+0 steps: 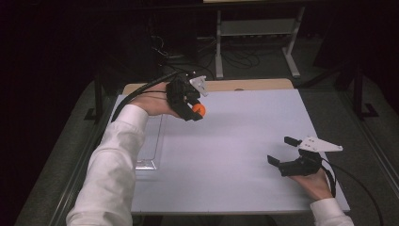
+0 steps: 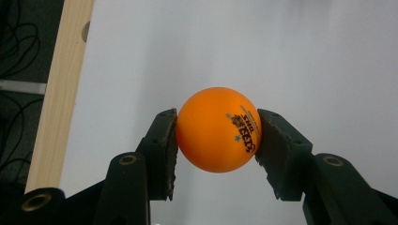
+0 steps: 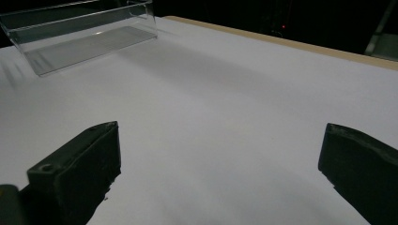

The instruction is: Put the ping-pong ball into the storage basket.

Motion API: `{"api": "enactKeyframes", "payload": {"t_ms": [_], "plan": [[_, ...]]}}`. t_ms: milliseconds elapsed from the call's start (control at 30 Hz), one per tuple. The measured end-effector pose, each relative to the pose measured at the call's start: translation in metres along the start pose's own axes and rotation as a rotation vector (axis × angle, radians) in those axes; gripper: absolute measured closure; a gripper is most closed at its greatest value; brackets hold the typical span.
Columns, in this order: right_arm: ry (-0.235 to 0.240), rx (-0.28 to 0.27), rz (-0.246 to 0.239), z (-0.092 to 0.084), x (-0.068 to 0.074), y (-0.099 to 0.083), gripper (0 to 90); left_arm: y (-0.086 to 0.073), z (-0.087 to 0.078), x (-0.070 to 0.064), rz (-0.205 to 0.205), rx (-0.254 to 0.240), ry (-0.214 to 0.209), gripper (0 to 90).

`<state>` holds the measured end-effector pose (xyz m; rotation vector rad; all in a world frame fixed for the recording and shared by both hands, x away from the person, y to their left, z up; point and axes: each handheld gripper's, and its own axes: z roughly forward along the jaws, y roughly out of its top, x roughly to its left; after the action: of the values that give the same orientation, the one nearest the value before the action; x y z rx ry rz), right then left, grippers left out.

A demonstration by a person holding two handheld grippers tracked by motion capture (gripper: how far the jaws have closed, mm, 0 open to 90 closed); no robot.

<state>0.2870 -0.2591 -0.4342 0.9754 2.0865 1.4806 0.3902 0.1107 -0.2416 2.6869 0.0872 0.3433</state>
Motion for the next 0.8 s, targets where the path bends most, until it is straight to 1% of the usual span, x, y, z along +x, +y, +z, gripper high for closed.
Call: {"api": "enactKeyframes", "payload": {"t_ms": [567,633,800], "plan": [[-0.002,0.004,-0.002,0.001,0.000,0.000,0.0,-0.029,-0.017,-0.001,-0.044,0.024,0.014,50.9],[-0.002,0.005,-0.003,0.001,0.000,0.000,0.0,-0.032,-0.020,-0.001,-0.048,0.033,0.019,50.8],[-0.004,0.002,-0.004,0.001,-0.001,0.000,0.0,-0.040,-0.024,-0.002,-0.060,0.038,0.026,50.8]]}}
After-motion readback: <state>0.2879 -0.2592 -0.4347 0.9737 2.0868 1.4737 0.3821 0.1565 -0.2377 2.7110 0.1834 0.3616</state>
